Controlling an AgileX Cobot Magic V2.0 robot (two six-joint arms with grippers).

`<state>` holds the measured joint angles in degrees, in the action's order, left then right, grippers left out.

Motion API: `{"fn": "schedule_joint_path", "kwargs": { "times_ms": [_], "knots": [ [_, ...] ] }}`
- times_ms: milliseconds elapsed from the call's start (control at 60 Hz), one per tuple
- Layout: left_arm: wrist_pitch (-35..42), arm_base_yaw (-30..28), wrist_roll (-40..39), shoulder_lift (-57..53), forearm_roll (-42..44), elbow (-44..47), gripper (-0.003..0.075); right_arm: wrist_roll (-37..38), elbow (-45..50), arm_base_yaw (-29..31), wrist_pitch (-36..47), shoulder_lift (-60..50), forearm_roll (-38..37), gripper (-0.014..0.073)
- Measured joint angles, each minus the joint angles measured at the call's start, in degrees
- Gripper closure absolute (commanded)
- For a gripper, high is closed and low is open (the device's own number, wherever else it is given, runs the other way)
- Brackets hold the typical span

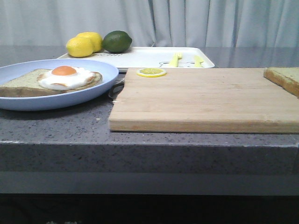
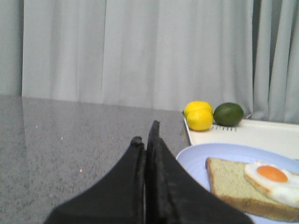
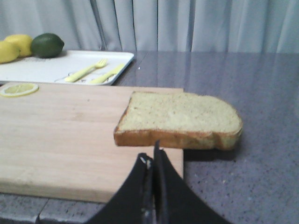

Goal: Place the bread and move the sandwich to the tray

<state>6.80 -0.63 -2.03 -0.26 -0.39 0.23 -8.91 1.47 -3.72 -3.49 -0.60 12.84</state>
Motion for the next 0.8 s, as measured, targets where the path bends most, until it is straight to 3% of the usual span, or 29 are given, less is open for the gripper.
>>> {"fn": "schedule_joint_path", "kwargs": {
  "times_ms": [183, 334, 517, 801],
  "knots": [
    [0.0, 0.0, 0.0, 0.0, 0.0, -1.81, 0.0739, 0.0, -3.62, 0.0, -0.03, 0.0, 0.21, 0.0659],
    [-7.61, 0.0, 0.0, 1.45, 0.0, -9.52, 0.0739, 0.0, -11.8, 0.0, -6.21, 0.84, 0.21, 0.0659],
    [-17.34, 0.0, 0.0, 12.83, 0.0, -18.72, 0.0739, 0.0, -21.73, 0.0, -13.16, 11.95, 0.21, 0.0659],
    [-18.06, 0.0, 0.0, 28.23, 0.0, -22.77, 0.0737, 0.0, -29.55, 0.0, -14.25, 29.1, 3.37, 0.0641]
  ]
}}
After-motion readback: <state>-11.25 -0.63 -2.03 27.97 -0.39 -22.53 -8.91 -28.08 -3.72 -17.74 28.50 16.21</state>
